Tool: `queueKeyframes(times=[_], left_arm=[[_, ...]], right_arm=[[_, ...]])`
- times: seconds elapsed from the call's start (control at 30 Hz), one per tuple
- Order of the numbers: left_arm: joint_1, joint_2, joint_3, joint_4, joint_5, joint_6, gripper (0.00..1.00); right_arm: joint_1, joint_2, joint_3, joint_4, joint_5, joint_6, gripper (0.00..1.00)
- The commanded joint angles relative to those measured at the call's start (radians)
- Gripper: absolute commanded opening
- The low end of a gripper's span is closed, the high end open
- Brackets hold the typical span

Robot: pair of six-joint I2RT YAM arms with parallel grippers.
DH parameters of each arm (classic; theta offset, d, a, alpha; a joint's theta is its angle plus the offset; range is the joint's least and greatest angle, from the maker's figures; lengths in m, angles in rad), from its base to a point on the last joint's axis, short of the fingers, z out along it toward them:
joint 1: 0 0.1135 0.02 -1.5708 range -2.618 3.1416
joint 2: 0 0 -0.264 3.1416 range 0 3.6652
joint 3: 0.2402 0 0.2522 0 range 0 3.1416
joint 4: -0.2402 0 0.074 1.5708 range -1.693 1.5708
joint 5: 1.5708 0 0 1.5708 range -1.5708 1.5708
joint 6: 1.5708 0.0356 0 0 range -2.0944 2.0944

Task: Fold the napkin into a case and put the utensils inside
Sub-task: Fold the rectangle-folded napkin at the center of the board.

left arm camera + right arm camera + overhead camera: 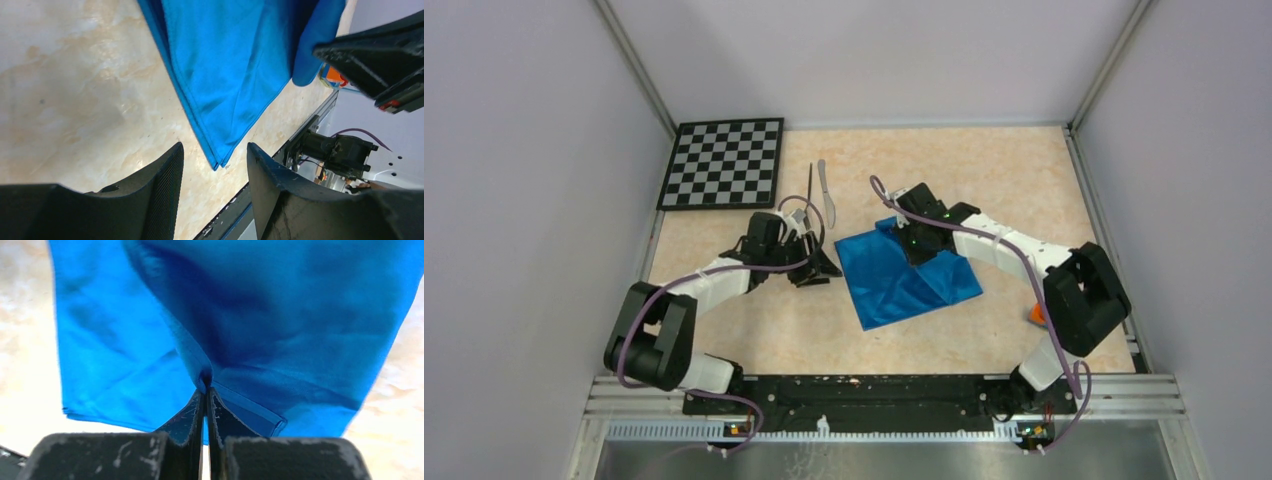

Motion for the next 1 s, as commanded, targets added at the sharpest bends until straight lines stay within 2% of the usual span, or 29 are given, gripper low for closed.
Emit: queueKeyframes(times=[0.0,0.2,0.33,0.63,0.77,0.9,0.97], left_arm=[[0.022,-0.081,-0.048,-0.01,-0.049,0.014,0.55],[0.023,-0.024,-0.067,0.048,-0.028,-0.014,0.53],[0.012,0.07,-0.04,0.108,0.006,-0.058,0.46],[-0.066,0.207,0.001,0.164,-0.049,-0.112,0.38],[-0.075,0.253,0.001,0.182,-0.051,-0.128,0.3],[-0.079,0.266,-0.009,0.179,-0.061,-0.127,0.18],[-0.079,0.256,-0.019,0.17,-0.075,-0.12,0.16]], right_arm=[[0.045,-0.001,-0.012,0.077,-0.155,0.077,0.0],[0.074,0.059,0.005,0.116,-0.21,0.149,0.0],[0.084,0.114,0.031,0.141,-0.26,0.228,0.0],[0.106,0.158,0.055,0.166,-0.255,0.325,0.0],[0.107,0.151,0.066,0.17,-0.257,0.37,0.0],[0.106,0.153,0.072,0.186,-0.295,0.412,0.0],[0.106,0.146,0.069,0.199,-0.301,0.431,0.0]])
